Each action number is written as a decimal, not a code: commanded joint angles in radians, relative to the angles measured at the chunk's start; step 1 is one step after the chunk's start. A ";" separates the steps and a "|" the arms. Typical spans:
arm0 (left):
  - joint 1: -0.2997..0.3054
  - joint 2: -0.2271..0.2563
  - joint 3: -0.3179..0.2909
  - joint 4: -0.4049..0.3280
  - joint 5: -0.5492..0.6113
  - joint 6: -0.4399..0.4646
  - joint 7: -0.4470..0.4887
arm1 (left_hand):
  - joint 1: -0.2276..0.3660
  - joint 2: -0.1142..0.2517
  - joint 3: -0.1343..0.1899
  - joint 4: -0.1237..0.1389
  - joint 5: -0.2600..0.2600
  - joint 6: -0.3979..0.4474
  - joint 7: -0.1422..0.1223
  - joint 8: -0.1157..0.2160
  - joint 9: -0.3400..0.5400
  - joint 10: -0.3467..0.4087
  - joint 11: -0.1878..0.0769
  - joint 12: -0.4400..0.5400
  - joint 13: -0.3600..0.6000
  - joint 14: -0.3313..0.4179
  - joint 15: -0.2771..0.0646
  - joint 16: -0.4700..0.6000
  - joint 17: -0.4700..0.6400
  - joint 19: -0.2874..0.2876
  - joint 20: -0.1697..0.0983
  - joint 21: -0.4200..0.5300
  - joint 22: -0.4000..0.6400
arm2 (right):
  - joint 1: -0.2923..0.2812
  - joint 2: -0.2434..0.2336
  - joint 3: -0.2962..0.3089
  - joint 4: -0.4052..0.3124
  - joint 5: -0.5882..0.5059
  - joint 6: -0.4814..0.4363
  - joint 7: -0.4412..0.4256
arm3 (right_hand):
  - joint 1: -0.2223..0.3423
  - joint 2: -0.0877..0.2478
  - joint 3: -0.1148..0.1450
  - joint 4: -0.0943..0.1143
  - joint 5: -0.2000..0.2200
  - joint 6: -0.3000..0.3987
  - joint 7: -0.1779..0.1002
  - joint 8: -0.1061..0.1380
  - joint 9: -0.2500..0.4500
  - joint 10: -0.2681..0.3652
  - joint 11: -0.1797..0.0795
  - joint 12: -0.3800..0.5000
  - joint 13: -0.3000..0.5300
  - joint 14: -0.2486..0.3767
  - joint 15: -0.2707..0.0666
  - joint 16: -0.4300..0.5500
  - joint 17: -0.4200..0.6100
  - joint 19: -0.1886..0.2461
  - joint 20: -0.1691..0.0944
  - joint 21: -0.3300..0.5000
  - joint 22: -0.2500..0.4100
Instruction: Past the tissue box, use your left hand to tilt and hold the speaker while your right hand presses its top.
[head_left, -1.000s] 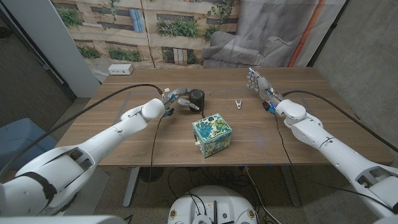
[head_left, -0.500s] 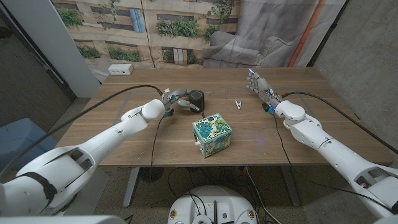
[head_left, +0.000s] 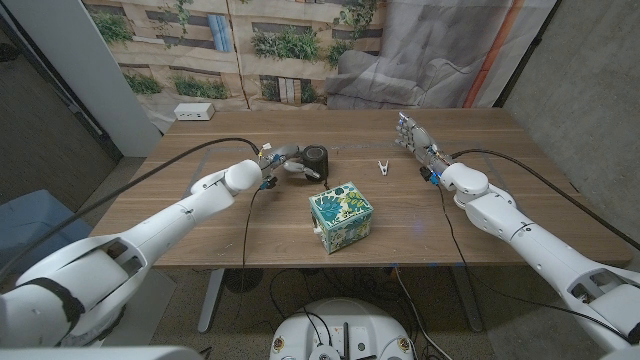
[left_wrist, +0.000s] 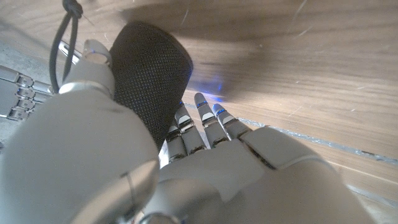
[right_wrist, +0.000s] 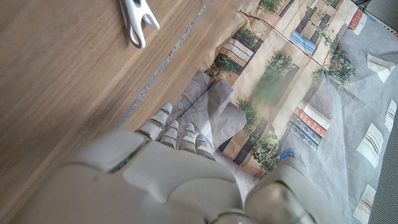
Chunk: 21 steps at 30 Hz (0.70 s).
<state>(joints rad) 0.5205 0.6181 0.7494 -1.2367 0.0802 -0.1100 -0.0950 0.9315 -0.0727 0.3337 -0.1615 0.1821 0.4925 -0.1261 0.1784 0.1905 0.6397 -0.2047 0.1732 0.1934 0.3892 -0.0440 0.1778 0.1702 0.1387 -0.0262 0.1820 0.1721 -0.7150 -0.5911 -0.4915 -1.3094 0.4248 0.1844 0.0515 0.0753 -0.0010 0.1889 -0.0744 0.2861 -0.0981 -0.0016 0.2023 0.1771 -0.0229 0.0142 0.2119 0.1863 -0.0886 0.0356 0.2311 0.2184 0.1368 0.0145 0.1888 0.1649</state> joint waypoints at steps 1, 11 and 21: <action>0.005 0.027 -0.007 -0.031 -0.008 0.028 -0.029 | -0.095 0.079 -0.013 0.003 0.003 -0.021 -0.035 0.001 -0.001 -0.067 0.001 0.001 0.004 -0.036 -0.105 -0.004 0.002 -0.029 -0.002 0.000 0.000 | 0.003 0.002 -0.004 0.000 -0.002 -0.006 -0.001 | 0.003 0.003 0.000 0.001 0.004 0.005 0.000 -0.002 0.001 0.007 0.005 -0.002 0.003 0.006 0.003 -0.001 0.003 0.007 0.001 0.002 0.002; -0.002 0.039 -0.009 -0.040 -0.004 0.035 -0.043 | -0.129 0.066 -0.029 0.007 0.002 -0.073 -0.024 0.011 -0.003 -0.158 0.021 0.006 0.003 -0.101 -0.082 -0.005 0.002 -0.077 0.002 -0.003 -0.001 | -0.007 -0.001 -0.003 -0.010 -0.007 -0.009 -0.015 | 0.002 0.005 -0.001 0.000 0.005 0.002 -0.004 -0.005 0.001 0.007 0.006 -0.003 0.003 0.006 0.006 -0.003 0.003 0.009 0.008 0.001 0.002; -0.011 0.038 -0.011 -0.037 -0.024 0.027 -0.077 | -0.177 0.062 -0.041 0.010 0.002 -0.199 0.002 0.001 -0.006 -0.294 0.078 0.005 0.001 -0.217 -0.026 -0.007 0.002 -0.146 0.024 -0.002 -0.001 | -0.019 -0.003 -0.001 -0.014 -0.006 0.005 -0.014 | -0.001 0.000 -0.005 0.000 0.004 -0.006 -0.012 -0.010 0.001 0.004 0.011 -0.006 0.003 0.001 0.004 -0.006 0.003 0.009 0.005 0.000 0.002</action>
<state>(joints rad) 0.5195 0.6528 0.7414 -1.2709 0.0719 -0.0776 -0.1443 0.7566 0.0002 0.2971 -0.1522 0.1822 0.3125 -0.1286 0.1804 0.1824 0.3632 -0.1336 0.1802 0.1952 0.1882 -0.0395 0.1732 0.1701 0.0052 -0.0002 0.1820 0.1681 -0.7233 -0.5912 -0.4947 -1.3166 0.4190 0.1796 0.0397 0.0754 -0.0010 0.1889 -0.0745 0.2861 -0.1021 -0.0055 0.1950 0.1771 -0.0174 0.0198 0.2069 0.1887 -0.0852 0.0392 0.2311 0.2184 0.1437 0.0216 0.1896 0.1649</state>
